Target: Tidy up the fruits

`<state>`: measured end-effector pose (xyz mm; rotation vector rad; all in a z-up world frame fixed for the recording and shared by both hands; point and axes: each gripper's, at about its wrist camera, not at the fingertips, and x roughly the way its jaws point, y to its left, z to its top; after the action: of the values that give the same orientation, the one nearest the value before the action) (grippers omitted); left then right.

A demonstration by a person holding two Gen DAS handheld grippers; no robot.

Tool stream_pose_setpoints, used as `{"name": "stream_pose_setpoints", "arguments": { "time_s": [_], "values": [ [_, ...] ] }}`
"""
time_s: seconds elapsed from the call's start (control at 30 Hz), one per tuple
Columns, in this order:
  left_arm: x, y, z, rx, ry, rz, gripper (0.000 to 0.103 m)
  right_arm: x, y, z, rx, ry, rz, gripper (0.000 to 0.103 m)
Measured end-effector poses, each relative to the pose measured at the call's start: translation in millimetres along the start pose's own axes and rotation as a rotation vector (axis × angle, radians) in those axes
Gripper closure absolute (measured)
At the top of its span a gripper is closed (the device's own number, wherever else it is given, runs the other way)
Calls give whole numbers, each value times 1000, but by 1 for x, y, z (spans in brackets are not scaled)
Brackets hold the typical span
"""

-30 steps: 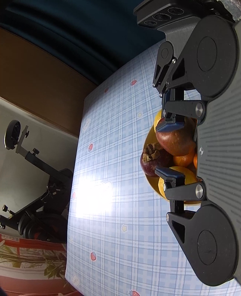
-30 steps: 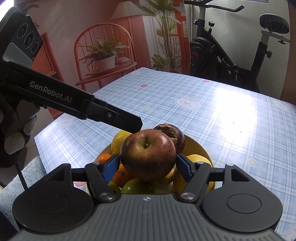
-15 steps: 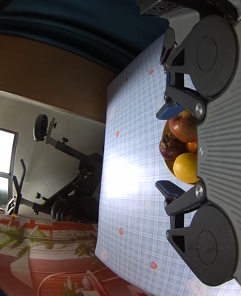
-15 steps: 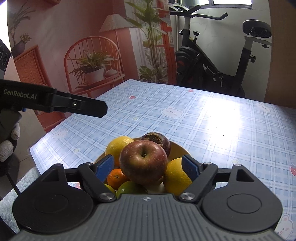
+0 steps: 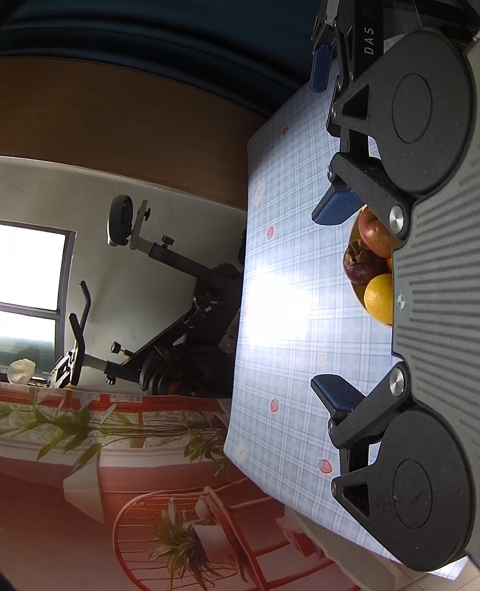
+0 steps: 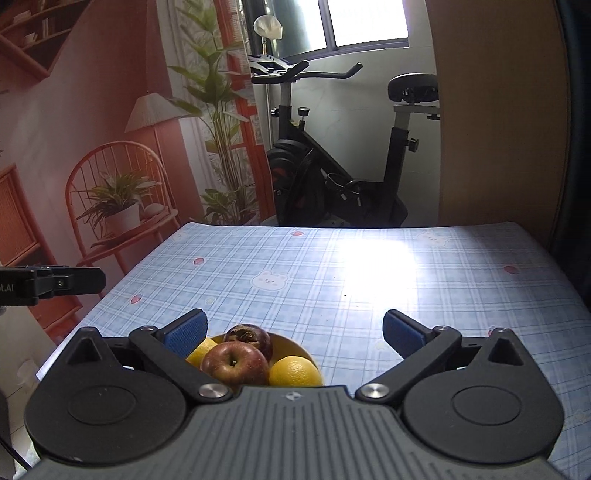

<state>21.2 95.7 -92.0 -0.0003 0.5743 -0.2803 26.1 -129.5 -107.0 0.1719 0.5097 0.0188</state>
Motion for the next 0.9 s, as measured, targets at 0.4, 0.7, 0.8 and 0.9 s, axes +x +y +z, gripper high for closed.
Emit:
{"name": "stream_pose_setpoints", "arguments": {
  "time_s": [0.4, 0.7, 0.8, 0.9],
  "values": [
    [-37, -12, 13, -6, -63, 33, 11, -36, 19, 17, -45, -45, -68, 0],
    [-54, -21, 15, 20, -115, 55, 10, -47, 28, 18, -63, -78, -77, 0],
    [-56, -23, 14, 27, -121, 61, 10, -48, 27, 18, -59, -85, -78, 0],
    [-59, -24, 12, 28, -125, 70, 10, -49, 26, 19, -55, -91, -80, 0]
  ]
}}
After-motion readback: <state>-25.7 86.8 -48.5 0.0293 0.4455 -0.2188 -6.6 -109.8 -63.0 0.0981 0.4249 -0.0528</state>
